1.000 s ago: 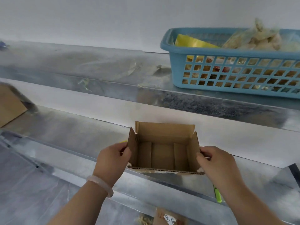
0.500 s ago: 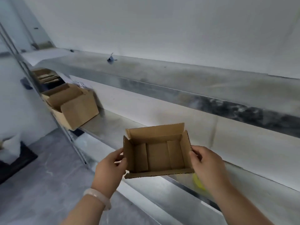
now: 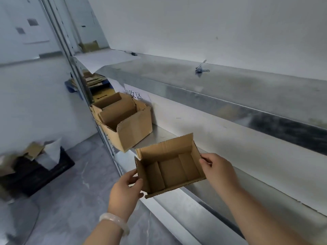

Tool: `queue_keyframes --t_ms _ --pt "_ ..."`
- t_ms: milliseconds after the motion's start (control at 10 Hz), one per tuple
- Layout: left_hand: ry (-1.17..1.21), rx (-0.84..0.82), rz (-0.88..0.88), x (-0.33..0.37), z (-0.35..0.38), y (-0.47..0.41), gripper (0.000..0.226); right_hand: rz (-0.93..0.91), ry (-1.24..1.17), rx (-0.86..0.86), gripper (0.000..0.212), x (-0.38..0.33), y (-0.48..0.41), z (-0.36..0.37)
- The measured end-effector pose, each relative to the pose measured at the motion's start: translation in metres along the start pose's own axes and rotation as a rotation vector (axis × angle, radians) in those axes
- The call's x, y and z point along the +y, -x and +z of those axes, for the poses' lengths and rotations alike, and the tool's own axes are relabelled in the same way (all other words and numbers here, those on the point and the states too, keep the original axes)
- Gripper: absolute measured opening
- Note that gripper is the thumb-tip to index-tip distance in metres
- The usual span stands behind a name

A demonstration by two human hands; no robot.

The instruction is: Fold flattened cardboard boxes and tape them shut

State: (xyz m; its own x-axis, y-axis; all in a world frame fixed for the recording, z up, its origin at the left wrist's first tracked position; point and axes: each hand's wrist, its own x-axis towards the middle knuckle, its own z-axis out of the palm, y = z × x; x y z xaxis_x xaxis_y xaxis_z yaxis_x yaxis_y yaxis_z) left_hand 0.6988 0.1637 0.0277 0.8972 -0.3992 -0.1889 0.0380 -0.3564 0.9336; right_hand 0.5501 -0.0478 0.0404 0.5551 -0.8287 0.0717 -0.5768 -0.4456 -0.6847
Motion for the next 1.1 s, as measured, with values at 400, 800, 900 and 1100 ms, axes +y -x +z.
queue_keyframes --t_ms 400,800,900,1100 --pt "0.286 0.036 -0.254 0.011 -0.011 -0.146 0.031 0.164 -0.258 -0.207 0.053 -0.057 -0.155 0.106" --pt "0.157 -0.350 -0.263 -0.004 -0.044 -0.196 0.022 0.733 -0.678 -0.176 0.063 -0.092 -0.122 0.204" --pt "-0.083 -0.479 -0.063 0.001 -0.064 -0.205 0.020 0.711 -0.798 -0.101 0.022 -0.107 -0.131 0.212" --pt "-0.482 -0.597 0.489 0.022 -0.094 -0.216 0.040 0.672 -0.786 -0.035 0.021 -0.130 -0.122 0.212"
